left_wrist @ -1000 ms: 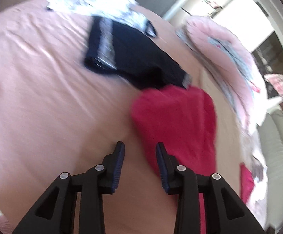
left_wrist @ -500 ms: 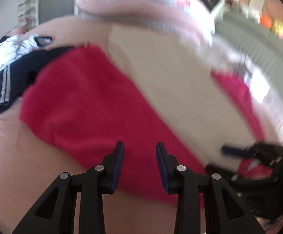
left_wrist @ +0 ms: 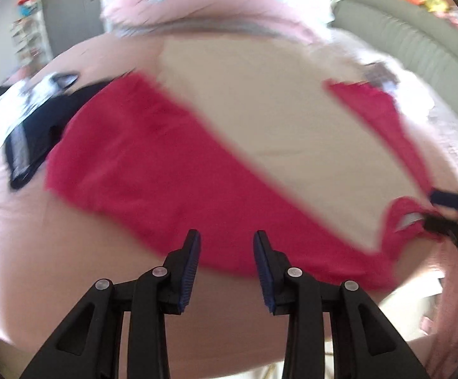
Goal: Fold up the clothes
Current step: 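Open the left gripper, release the sleeve and withdraw, then press the first folded pink sleeve flat with the right gripper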
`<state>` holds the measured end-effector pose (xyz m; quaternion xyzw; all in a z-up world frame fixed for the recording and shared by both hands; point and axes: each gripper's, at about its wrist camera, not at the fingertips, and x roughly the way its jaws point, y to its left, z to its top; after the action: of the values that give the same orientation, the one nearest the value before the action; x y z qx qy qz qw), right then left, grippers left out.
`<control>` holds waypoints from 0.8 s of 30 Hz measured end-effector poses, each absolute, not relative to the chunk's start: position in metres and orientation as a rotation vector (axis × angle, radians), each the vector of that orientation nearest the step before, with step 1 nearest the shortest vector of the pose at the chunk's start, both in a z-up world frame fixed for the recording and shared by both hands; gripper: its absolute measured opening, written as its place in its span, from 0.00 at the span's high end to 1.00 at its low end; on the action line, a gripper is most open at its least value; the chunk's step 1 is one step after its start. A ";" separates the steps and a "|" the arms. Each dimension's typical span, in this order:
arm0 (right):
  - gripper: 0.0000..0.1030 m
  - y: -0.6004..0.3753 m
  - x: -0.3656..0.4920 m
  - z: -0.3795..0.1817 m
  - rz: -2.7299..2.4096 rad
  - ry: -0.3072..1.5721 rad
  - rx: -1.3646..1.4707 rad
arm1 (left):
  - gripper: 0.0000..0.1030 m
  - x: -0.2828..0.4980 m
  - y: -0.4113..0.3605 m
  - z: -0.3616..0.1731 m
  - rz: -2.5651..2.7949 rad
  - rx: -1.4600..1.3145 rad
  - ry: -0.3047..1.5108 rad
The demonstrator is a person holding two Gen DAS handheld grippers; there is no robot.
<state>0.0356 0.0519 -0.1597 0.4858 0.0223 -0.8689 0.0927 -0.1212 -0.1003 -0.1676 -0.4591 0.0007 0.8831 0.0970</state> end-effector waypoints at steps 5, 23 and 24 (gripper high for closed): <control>0.51 0.139 0.026 -0.155 -2.810 0.042 1.523 | 0.63 -0.145 -0.018 -0.147 2.394 -1.287 0.013; 0.51 0.199 0.032 -0.208 -2.638 -0.267 1.692 | 0.57 -0.183 0.144 -0.188 2.231 -1.340 0.240; 0.51 0.200 0.039 -0.207 -2.627 -0.268 1.706 | 0.57 -0.176 0.138 -0.188 2.230 -1.355 0.235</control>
<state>0.0389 0.1995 -0.2072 0.5428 -0.0853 -0.8355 -0.0010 -0.1762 0.1383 -0.1877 -0.4996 0.0867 0.8224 0.2580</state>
